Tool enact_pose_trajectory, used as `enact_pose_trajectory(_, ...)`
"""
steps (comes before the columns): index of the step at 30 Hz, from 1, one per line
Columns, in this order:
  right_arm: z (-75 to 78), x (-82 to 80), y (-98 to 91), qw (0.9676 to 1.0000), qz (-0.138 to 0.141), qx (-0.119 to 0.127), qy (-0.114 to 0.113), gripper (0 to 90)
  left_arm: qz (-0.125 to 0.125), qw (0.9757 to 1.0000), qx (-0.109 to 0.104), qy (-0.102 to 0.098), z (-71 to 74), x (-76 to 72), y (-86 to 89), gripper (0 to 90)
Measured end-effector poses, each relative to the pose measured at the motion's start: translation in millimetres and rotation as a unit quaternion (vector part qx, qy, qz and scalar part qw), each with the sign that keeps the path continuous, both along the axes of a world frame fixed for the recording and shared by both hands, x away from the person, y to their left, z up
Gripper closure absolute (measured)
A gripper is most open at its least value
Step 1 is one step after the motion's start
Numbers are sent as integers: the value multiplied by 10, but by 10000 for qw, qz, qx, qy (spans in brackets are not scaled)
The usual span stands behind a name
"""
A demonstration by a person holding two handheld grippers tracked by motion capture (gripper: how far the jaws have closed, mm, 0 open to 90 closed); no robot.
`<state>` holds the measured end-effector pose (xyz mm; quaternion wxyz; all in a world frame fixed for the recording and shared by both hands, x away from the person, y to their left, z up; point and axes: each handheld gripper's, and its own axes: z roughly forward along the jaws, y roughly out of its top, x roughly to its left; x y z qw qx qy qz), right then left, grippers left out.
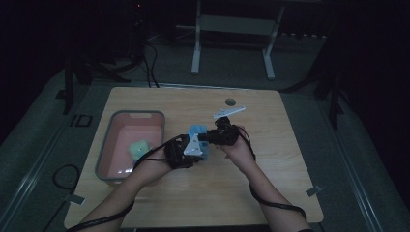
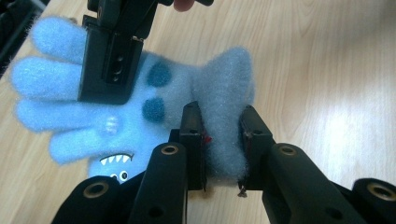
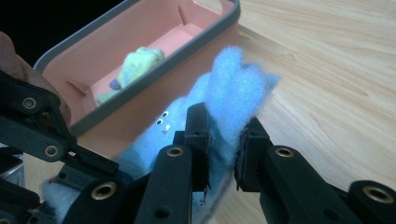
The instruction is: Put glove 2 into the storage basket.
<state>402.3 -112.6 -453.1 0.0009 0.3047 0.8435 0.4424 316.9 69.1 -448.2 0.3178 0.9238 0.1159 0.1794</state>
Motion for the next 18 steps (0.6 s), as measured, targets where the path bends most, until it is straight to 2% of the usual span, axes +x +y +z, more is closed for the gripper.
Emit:
enact_pose_trajectory(12, 86, 21, 416, 9996, 260, 70, -19, 782, 251, 9997, 69, -34, 76, -64, 362, 763)
enact_pose_trajectory(13, 93, 22, 461, 9996, 282, 50, -27, 782, 326, 9994, 98, -30, 92, -84, 462, 763)
enact_pose_trajectory(14, 101, 25, 580, 9994, 342, 39, -30, 782, 360, 9993, 113, -31, 94, -93, 501, 763)
enact_pose_trajectory(18, 102, 28, 774, 9989, 454, 46, -45, 783, 477, 9988, 138, -27, 95, -129, 662, 763)
